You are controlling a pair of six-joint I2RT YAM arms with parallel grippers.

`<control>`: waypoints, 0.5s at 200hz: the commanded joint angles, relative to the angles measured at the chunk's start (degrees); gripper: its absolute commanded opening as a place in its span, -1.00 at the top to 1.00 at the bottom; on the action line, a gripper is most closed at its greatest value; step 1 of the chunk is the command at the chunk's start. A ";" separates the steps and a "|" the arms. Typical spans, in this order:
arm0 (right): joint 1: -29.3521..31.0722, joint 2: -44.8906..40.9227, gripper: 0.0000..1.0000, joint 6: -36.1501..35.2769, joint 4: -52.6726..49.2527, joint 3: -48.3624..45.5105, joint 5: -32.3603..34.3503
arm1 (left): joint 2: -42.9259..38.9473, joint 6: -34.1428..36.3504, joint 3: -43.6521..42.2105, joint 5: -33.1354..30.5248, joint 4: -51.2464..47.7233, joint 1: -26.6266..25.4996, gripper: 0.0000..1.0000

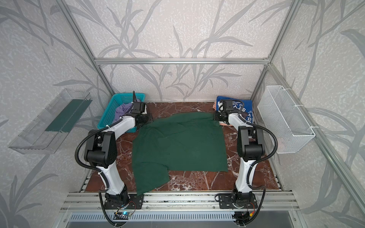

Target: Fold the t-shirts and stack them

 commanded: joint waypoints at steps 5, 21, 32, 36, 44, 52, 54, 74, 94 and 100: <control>-0.45 -3.01 1.00 0.90 1.94 -1.90 0.58 | -4.24 -1.59 -1.83 -0.55 1.71 -0.67 0.93; -0.50 -3.53 1.00 1.28 2.80 -3.31 0.31 | -5.28 -1.70 -3.18 -0.96 2.11 -1.04 0.93; -0.50 -3.93 1.00 1.47 3.51 -4.27 0.13 | -5.94 -2.07 -4.22 -1.34 2.34 -1.17 0.93; -0.52 -4.01 1.00 1.54 3.70 -4.62 0.05 | -6.22 -2.22 -4.56 -1.36 2.52 -1.31 0.93; -0.50 -4.25 1.00 1.65 3.92 -5.16 0.04 | -6.69 -2.34 -5.20 -1.48 2.65 -1.35 0.93; -0.50 -4.39 1.00 1.65 4.07 -5.51 0.04 | -7.23 -2.29 -5.91 -1.66 2.86 -1.43 0.93; -0.50 -4.51 1.00 1.58 4.14 -5.63 -0.04 | -7.32 -2.26 -6.15 -1.71 2.87 -1.50 0.93; -0.58 -4.52 1.00 1.31 4.18 -6.03 -0.24 | -8.72 -2.77 -8.00 -2.26 3.00 -1.68 0.93; -0.59 -4.12 1.00 1.12 4.23 -5.52 -0.39 | -9.80 -3.21 -9.87 -2.82 3.79 -1.73 0.93; -0.67 -3.75 1.00 1.12 4.07 -4.91 -0.45 | -9.89 -3.07 -9.96 -2.86 3.90 -1.74 0.93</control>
